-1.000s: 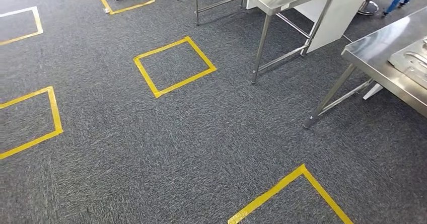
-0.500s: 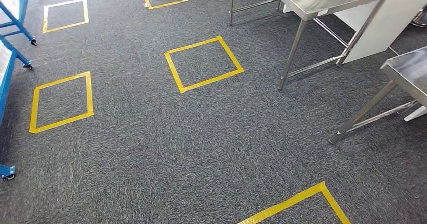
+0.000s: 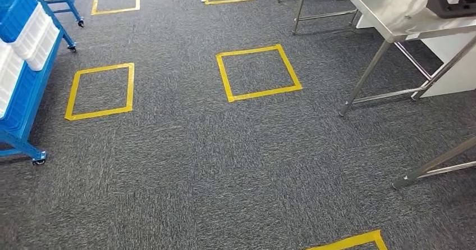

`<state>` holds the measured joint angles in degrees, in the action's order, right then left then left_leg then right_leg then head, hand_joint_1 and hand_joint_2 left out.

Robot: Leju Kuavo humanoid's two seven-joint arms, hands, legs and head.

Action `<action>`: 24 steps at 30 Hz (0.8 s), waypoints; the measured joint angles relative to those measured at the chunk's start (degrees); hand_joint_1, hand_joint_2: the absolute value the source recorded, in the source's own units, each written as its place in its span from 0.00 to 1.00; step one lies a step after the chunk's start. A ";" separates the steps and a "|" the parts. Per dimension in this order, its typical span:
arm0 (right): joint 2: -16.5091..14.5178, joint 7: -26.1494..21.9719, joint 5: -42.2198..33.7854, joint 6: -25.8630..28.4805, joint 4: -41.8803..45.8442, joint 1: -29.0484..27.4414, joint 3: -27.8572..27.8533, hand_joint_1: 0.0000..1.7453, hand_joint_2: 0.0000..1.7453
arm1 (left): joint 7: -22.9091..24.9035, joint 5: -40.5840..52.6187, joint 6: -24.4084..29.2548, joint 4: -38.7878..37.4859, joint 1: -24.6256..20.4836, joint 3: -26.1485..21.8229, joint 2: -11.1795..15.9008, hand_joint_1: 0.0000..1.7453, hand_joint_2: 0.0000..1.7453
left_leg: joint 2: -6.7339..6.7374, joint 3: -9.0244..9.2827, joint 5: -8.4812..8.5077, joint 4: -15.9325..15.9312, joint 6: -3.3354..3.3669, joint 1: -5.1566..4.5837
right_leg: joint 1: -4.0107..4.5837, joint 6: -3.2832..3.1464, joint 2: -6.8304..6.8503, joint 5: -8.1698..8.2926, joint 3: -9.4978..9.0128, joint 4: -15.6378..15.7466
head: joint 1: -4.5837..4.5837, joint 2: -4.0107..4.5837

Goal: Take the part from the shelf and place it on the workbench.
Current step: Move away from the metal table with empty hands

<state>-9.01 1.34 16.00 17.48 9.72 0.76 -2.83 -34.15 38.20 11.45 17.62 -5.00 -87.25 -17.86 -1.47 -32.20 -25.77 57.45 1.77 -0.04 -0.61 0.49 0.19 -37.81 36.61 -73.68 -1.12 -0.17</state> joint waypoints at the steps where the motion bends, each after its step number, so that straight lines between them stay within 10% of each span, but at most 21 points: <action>1: 0.01 0.38 0.11 0.32 -0.01 0.00 0.07 0.00 0.00 | 0.17 -0.08 -0.13 -0.01 0.02 0.00 0.00 0.00 0.00 | -0.55 0.10 -0.09 0.14 -0.06 0.01 | -0.05 0.00 -0.05 1.96 -0.43 1.77 | 0.00 0.00; 5: 0.01 0.91 0.33 0.78 -0.03 0.08 0.39 0.00 0.00 | 0.51 -0.19 -0.50 -0.09 0.03 0.00 0.00 0.00 0.00 | -1.90 0.11 -0.80 1.08 -0.92 -0.12 | -0.12 -0.49 -1.15 8.56 -4.96 13.74 | -0.01 0.00; 10: -0.08 0.97 0.34 0.79 -0.05 0.14 0.49 0.00 0.00 | 0.54 -0.19 -0.52 -0.12 0.05 0.00 0.03 0.00 0.00 | -1.12 -0.68 -2.52 2.92 -2.50 0.02 | -0.06 -2.12 -0.46 9.28 -5.18 14.76 | -0.16 0.01; 15: -0.10 0.98 -0.02 0.59 -0.06 0.01 0.49 0.00 0.00 | 0.80 -0.17 -0.37 -0.14 -0.05 0.00 0.08 0.00 0.00 | 0.88 -6.17 -10.27 17.14 -3.59 0.43 | 0.07 -2.63 1.07 9.58 -4.68 14.81 | -0.47 0.00; 20: -0.11 1.05 -0.01 0.06 -0.06 0.10 0.49 0.00 0.00 | 1.10 -0.16 0.20 -0.15 -0.13 0.00 0.09 0.00 0.00 | 1.43 2.58 -3.52 2.11 -2.74 0.28 | 0.27 -2.09 1.74 9.89 -4.46 14.51 | -0.44 0.00; 24: -0.11 1.18 0.05 -0.27 -0.06 0.13 0.49 0.00 0.00 | 1.38 -0.16 0.26 -0.16 -0.12 0.00 0.09 0.00 0.00 | 1.39 2.70 -2.25 0.15 -1.32 0.06 | 0.25 -0.64 1.60 10.23 -4.07 14.41 | -0.42 0.00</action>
<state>-9.12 2.52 16.05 17.21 9.66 0.89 -2.34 -32.77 38.04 11.71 17.45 -5.12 -87.25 -17.77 -0.09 -29.51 -28.02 57.60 0.45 0.01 -0.36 -0.15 1.79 -27.58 32.55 -59.28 -1.54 -0.17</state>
